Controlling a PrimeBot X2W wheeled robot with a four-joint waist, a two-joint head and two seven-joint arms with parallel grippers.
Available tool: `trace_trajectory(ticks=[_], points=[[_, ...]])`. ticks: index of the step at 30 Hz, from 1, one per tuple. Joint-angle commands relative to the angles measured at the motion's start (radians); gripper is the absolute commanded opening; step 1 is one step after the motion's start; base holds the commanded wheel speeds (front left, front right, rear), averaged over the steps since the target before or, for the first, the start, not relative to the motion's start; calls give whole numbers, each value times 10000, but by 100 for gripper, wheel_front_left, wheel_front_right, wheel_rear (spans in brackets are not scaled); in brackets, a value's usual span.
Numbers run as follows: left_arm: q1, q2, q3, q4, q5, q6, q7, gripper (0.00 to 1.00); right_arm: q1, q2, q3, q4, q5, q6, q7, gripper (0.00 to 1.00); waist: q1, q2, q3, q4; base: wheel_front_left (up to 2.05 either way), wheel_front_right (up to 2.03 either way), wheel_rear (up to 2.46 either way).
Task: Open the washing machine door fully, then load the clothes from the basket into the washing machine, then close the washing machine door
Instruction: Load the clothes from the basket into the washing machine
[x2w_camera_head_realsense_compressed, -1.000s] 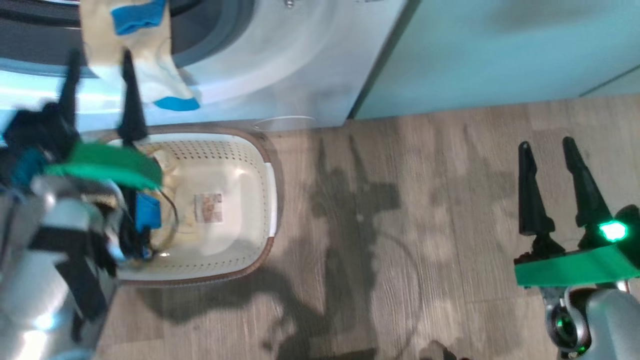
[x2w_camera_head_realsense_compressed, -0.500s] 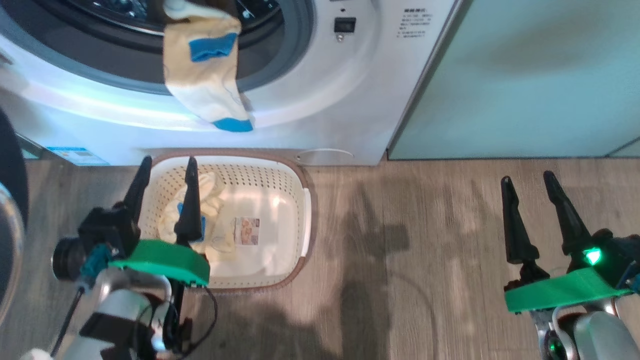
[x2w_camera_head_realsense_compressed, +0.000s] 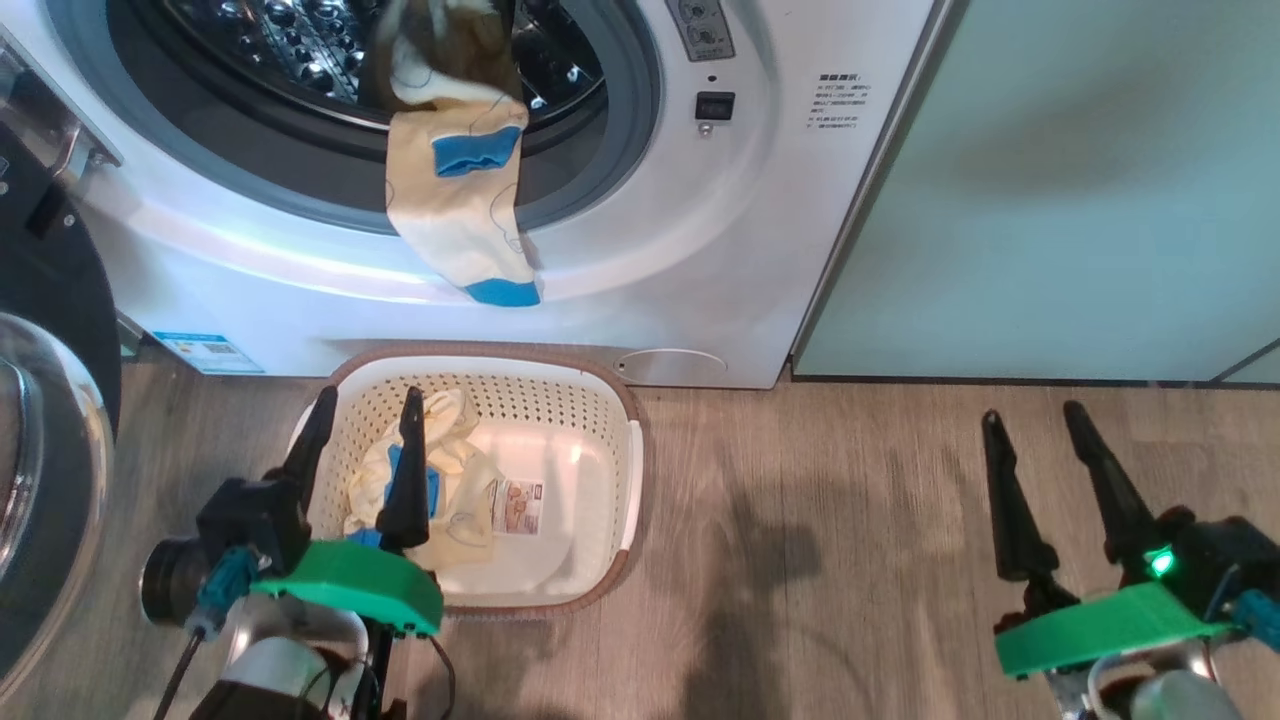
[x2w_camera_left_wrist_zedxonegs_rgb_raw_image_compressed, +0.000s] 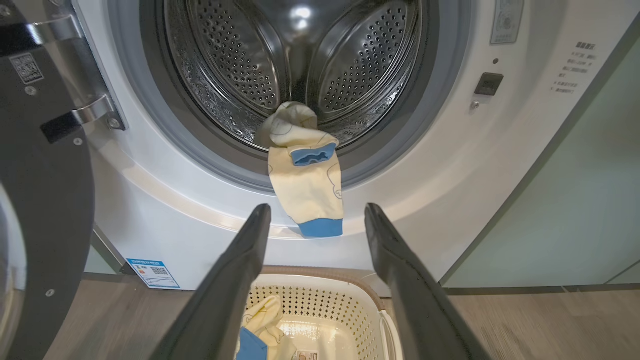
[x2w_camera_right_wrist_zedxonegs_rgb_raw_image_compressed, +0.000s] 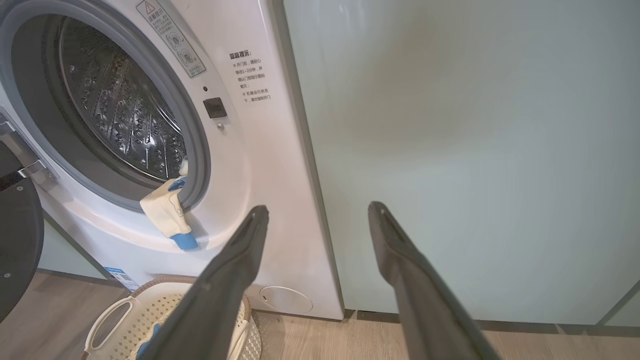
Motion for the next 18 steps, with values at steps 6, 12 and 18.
trace_trajectory(ticks=[6, 12, 18], points=[[-157, 113, 375, -157, -113, 106, -163, 100, 116, -62, 295, -261, -41, 2, -95, 100, 1, -1, -162, -58, 0, 0, 0], [-170, 83, 339, -139, -143, 118, -193, 100, 107, -46, 289, -261, -35, 2, -95, 100, 1, -1, -196, -119, 0, 0, 0], [-216, 78, 306, -128, -179, 110, -201, 100, 116, -33, 294, -280, -30, 2, -95, 100, 1, -1, -189, -140, 0, 0, 0]])
